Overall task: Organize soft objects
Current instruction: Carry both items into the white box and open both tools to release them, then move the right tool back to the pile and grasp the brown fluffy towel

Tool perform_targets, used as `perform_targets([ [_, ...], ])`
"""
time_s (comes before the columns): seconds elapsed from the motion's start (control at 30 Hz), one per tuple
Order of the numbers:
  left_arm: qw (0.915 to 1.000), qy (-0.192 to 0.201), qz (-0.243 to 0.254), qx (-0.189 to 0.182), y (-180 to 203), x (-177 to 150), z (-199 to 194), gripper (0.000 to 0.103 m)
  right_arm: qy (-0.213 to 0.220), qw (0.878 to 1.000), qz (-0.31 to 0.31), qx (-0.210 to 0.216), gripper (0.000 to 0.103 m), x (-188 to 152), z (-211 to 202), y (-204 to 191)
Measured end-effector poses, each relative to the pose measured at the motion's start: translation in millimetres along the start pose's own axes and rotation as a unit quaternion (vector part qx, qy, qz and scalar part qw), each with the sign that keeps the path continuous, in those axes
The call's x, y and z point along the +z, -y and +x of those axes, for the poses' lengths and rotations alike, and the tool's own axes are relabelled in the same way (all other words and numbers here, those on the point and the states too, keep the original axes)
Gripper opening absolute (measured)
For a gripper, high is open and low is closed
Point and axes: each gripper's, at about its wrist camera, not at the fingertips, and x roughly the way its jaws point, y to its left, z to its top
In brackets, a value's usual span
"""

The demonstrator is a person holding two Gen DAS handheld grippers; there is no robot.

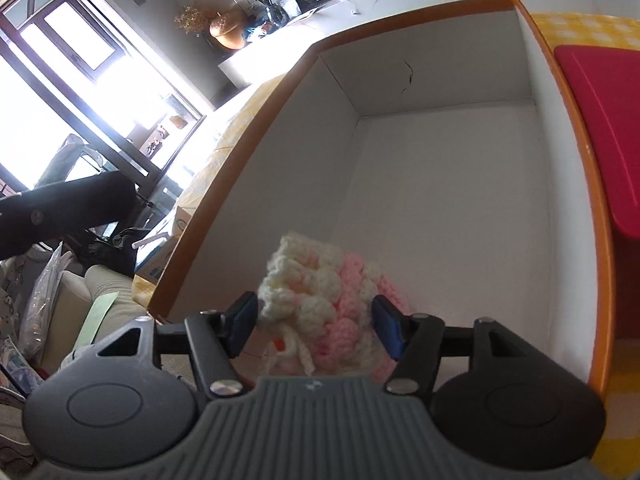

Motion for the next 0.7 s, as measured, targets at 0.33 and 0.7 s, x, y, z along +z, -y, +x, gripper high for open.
perform_targets([
  [0.33, 0.9998, -0.002, 0.001, 0.019, -4, -2, -11, 0.087, 0.030, 0.998, -0.055, 0.007, 0.087, -1, -8, -26],
  [0.7, 0.9980, 0.017, 0.035, 0.050, 11, 9, -35, 0.087, 0.127, 0.985, -0.118, -0.003, 0.101, -7, -45, -48],
])
